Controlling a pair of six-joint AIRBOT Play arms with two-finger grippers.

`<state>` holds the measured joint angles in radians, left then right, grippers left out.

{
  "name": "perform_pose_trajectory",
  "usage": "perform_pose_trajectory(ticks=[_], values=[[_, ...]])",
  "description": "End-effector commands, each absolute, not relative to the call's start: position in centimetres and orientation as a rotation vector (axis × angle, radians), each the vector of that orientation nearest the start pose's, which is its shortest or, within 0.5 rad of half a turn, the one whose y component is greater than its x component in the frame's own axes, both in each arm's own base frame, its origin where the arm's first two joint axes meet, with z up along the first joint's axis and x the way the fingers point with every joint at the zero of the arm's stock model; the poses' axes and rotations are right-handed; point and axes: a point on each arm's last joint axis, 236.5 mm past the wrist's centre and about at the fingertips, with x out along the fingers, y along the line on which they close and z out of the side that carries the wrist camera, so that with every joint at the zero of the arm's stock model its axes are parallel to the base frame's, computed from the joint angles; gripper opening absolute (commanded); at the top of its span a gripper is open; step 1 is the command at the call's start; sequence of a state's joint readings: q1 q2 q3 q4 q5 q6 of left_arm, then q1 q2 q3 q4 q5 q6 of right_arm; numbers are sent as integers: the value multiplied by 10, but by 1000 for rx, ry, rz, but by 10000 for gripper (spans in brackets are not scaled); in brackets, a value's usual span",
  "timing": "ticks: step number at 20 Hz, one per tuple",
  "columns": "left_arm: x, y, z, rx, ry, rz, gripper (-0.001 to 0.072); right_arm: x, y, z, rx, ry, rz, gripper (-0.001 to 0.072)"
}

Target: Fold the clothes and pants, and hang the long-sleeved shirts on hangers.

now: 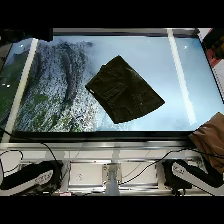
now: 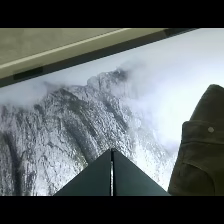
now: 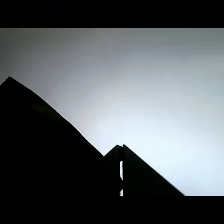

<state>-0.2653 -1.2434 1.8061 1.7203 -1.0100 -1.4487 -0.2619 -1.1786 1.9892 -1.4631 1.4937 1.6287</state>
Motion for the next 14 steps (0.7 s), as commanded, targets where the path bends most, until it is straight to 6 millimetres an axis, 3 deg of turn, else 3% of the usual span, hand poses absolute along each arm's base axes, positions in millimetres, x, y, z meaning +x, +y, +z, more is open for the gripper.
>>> perform_pose_trajectory(ticks=[1,14], values=[[465,-95,324,285,419,-180,46,375,-74,332,189,667,-170,22],[465,-97,324,272,420,-182,46,375,-74,332,189,667,-170,22]])
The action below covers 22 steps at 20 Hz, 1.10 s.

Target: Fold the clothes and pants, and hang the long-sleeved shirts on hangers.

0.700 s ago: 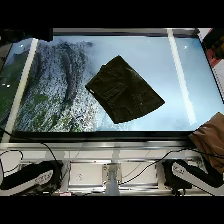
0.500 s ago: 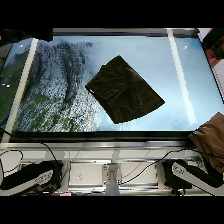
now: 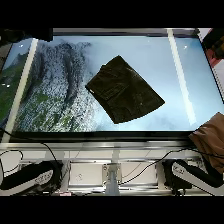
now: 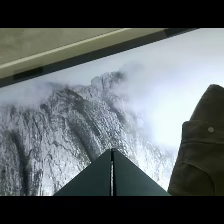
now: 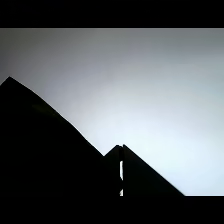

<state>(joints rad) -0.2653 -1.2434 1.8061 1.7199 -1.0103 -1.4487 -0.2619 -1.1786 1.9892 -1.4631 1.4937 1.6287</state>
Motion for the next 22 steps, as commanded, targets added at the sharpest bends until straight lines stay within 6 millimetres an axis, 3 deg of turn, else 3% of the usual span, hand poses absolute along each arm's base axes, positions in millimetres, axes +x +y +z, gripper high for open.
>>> perform_pose_trajectory(ticks=[1,4,6,8,11,12,14,16,17,19,22], values=[[465,-98,323,265,421,-187,46,374,-74,332,188,666,-172,21],[472,-108,316,239,427,-215,47,383,-78,343,182,609,-177,22],[480,-119,288,216,501,-249,47,397,-82,367,173,489,-178,22],[485,-133,239,188,640,-294,47,403,-82,377,173,440,-174,22],[477,-170,145,39,919,-397,50,403,-80,377,177,443,-166,22],[471,-188,113,-28,1002,-447,84,402,-81,375,174,448,-172,22],[460,-213,59,-163,1129,-499,301,400,-88,373,158,460,-199,22],[445,-235,18,-305,1233,-537,316,395,-95,367,143,488,-229,22],[436,-245,4,-349,1265,-559,327,392,-95,362,137,514,-230,22],[421,-258,-19,-381,1306,-566,493,392,-95,359,78,533,-213,22],[391,-269,-45,-328,1382,-576,596,395,-95,351,2,566,-189,22]])
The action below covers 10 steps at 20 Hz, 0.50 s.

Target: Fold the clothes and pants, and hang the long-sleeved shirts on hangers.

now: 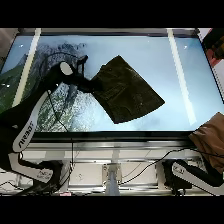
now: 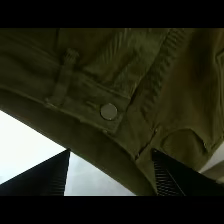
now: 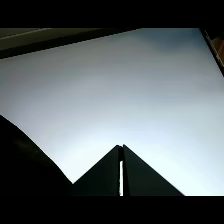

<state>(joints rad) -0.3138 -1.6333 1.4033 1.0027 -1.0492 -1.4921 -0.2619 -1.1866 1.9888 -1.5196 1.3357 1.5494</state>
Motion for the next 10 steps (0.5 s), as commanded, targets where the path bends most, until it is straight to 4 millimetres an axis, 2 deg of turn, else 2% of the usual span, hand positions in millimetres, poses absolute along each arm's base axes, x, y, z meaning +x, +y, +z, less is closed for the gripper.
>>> perform_pose_trajectory(ticks=[1,5,6,7,8,10], values=[[384,-272,-52,-316,1396,-578,596,396,-96,346,0,582,-186,22],[358,-283,-73,-275,1446,-589,596,397,-96,333,7,631,-181,24],[352,-283,-77,-267,1461,-588,605,398,-96,333,6,630,-181,47],[347,-282,-82,-265,1477,-585,670,398,-96,333,6,629,-181,97],[343,-281,-86,-265,1489,-580,697,398,-96,333,7,628,-180,125],[338,-281,-92,-263,1497,-575,697,398,-95,333,7,628,-179,135]])
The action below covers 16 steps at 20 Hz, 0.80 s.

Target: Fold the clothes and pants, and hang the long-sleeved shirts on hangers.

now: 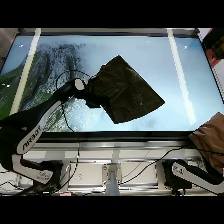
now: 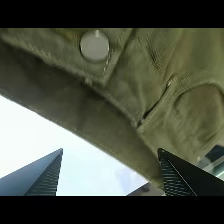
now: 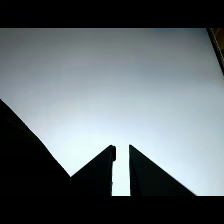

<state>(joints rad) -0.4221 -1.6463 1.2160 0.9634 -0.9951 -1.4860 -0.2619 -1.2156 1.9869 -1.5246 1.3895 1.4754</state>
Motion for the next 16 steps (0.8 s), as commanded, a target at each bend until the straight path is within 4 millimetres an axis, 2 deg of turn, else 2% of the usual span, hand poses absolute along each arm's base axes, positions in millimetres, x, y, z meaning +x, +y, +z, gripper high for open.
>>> perform_pose_trajectory(ticks=[1,8,11,12,15,16], values=[[338,-284,-93,-267,1488,-574,696,398,-95,333,8,628,-179,135],[343,-329,-94,-331,1391,-601,691,398,-95,333,8,629,-178,135],[348,-340,-96,-341,1354,-600,677,398,-95,333,8,628,-178,134],[350,-341,-96,-341,1342,-598,610,398,-95,333,9,628,-178,134],[354,-342,-97,-360,1331,-580,179,399,-93,334,12,626,-172,134],[355,-342,-98,-360,1328,-577,82,399,-93,334,12,626,-171,134]])
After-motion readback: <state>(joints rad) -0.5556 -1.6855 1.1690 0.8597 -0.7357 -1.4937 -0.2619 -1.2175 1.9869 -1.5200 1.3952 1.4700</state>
